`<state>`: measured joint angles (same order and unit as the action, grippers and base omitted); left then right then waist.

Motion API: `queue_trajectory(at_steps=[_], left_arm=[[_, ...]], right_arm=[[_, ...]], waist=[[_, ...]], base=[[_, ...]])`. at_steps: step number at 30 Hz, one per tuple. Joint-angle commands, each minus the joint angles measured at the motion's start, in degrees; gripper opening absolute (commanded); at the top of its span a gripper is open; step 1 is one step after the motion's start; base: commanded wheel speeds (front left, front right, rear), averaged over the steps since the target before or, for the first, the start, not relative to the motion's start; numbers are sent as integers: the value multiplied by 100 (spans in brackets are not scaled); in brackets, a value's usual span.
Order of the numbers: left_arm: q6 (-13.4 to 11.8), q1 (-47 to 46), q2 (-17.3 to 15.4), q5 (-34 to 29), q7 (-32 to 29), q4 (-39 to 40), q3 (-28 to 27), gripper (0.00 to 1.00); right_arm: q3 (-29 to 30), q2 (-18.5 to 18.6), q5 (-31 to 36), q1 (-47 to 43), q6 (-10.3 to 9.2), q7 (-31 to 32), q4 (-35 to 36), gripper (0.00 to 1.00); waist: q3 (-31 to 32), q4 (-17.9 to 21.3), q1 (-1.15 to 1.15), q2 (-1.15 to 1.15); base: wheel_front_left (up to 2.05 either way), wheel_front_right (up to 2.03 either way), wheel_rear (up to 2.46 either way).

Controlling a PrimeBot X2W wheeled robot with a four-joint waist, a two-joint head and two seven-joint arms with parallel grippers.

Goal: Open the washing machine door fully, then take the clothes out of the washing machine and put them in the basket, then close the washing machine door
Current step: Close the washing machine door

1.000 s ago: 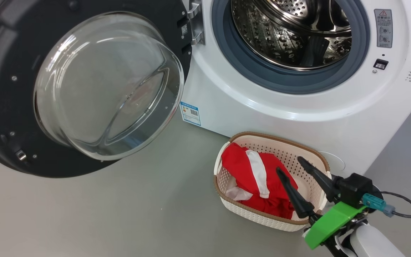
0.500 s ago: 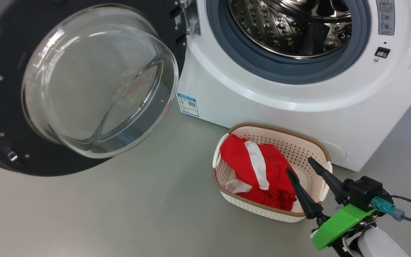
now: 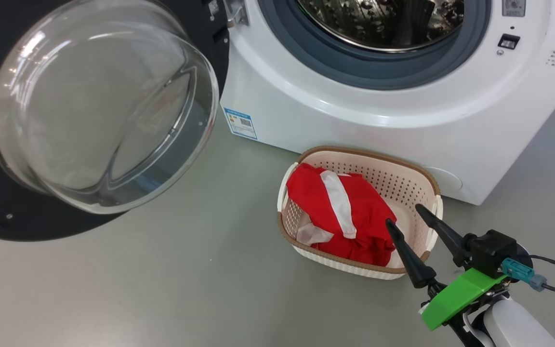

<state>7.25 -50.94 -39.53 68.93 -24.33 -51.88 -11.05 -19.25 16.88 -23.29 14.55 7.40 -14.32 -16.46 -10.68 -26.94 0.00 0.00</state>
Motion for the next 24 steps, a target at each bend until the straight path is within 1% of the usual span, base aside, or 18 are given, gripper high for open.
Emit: queue_trajectory(at_steps=[1,4,9,24], left_arm=[[23,-134,-433,64,-97,113,-73,0],[24,-121,-414,263,-487,101,30,0],[24,-9,-365,509,-827,82,96,0],[24,329,-274,837,-1158,350,278,0]], right_arm=[[-99,45,76,117,9,-68,122,100],[-110,80,77,142,9,-68,116,100],[-132,126,72,176,9,-68,127,100],[-234,173,89,287,9,-68,116,100]], waist=[[-64,33,0,0],[-122,46,0,0],[-191,71,0,0],[-313,188,0,0]], base=[[0,0,0],[0,0,0],[0,0,0],[0,0,0]])
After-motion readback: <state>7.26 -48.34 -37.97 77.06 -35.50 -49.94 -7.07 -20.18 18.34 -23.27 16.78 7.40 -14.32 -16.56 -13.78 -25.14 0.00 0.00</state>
